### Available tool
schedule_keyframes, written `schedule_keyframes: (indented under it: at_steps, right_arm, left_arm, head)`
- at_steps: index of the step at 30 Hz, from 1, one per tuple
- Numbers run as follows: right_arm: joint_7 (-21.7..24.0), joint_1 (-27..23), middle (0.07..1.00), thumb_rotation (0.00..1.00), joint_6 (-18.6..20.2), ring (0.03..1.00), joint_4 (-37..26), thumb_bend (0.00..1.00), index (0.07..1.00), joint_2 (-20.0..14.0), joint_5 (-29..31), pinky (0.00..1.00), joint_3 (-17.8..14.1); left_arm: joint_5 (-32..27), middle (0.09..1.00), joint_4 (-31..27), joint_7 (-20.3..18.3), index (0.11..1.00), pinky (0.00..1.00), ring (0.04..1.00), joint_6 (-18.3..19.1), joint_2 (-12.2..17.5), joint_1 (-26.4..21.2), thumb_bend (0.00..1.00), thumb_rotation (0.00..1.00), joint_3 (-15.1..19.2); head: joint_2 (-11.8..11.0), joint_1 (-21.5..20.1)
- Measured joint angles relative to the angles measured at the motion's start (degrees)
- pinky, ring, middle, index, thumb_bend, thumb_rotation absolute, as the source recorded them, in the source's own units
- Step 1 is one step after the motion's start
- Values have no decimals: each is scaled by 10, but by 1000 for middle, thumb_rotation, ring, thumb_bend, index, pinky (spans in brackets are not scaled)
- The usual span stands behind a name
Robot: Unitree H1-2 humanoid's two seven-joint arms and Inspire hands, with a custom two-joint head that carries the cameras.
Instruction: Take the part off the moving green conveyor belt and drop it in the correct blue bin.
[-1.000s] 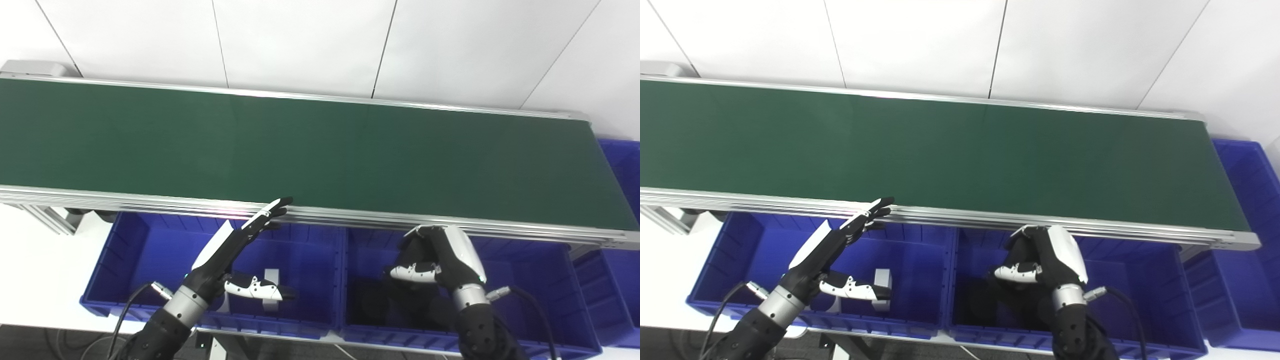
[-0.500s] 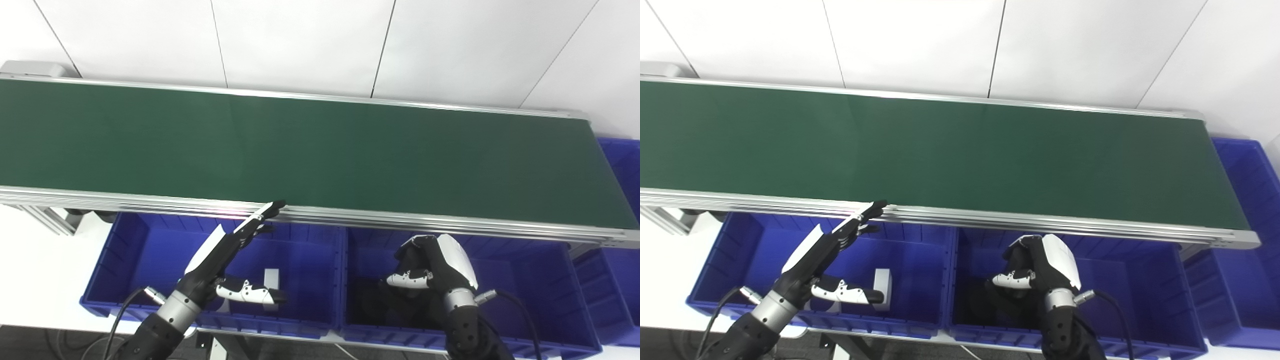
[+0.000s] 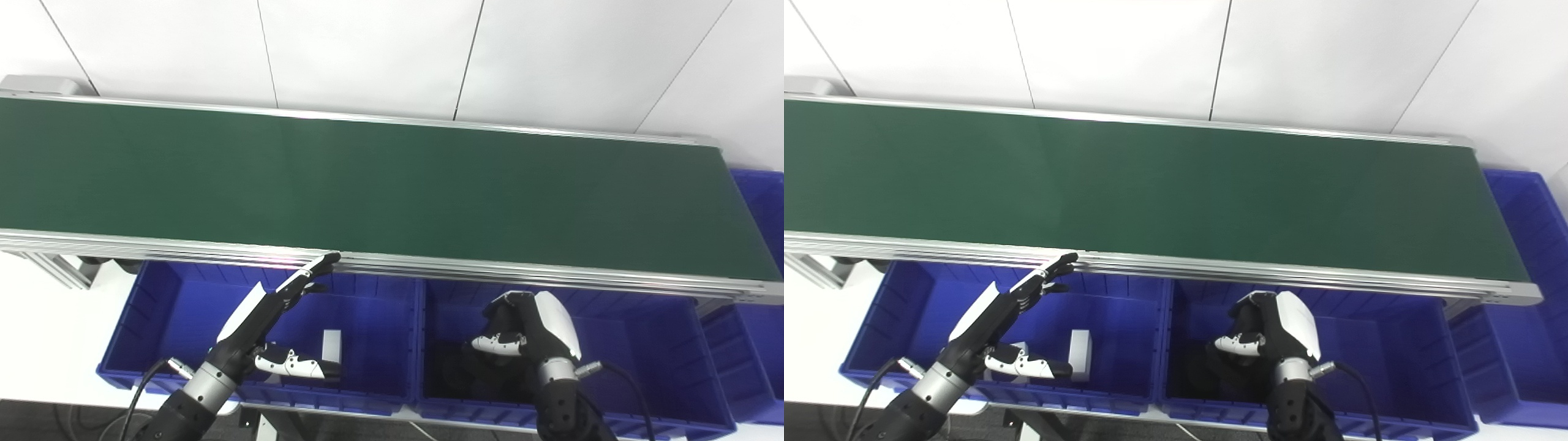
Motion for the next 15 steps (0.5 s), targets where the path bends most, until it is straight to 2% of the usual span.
schedule_keyframes:
  at_steps: [2, 4, 8, 10, 11, 13, 14, 15]
  right_arm:
    - [-6, 2, 762, 199, -6, 749, 0, 655, 730, 0, 4, 670, 3]
    - [-8, 3, 777, 317, -9, 752, -1, 674, 747, 0, 6, 664, 6]
    - [-9, 11, 797, 401, -17, 774, -10, 693, 768, 0, 19, 688, 9]
    - [-9, 18, 810, 507, -20, 791, -19, 731, 781, 0, 26, 712, 12]
    - [-9, 19, 817, 627, -23, 800, -21, 798, 791, 0, 28, 723, 13]
    - [-9, 22, 823, 708, -29, 807, -21, 849, 802, -2, 31, 732, 14]
    - [-9, 23, 831, 784, -31, 817, -22, 898, 818, -2, 34, 745, 14]
    - [-9, 23, 832, 791, -34, 818, -22, 903, 820, -3, 40, 746, 15]
  left_arm:
    - [0, 972, 0, 0, 940, 832, 934, -1, 1, 0, 899, 296, 0]
    - [5, 962, 1, 0, 939, 800, 909, -2, 1, -1, 906, 321, -1]
    - [9, 967, 8, 0, 944, 861, 937, -2, 3, -6, 905, 315, -4]
    - [7, 971, 10, -1, 946, 878, 946, -2, 3, -8, 907, 308, -5]
    - [7, 972, 10, -2, 946, 887, 951, -2, 3, -9, 907, 302, -6]
    - [6, 973, 10, -5, 947, 888, 952, -2, 3, -11, 904, 293, -7]
    - [6, 972, 11, -6, 947, 879, 948, -3, 3, -12, 901, 282, -8]
    - [5, 972, 14, -7, 947, 878, 948, -3, 3, -13, 901, 281, -9]
  head:
    - [-3, 0]
    - [-6, 2]
    - [-7, 2]
    - [-7, 2]
    - [-10, 3]
    - [-10, 3]
    - [-12, 1]
    - [-12, 1]
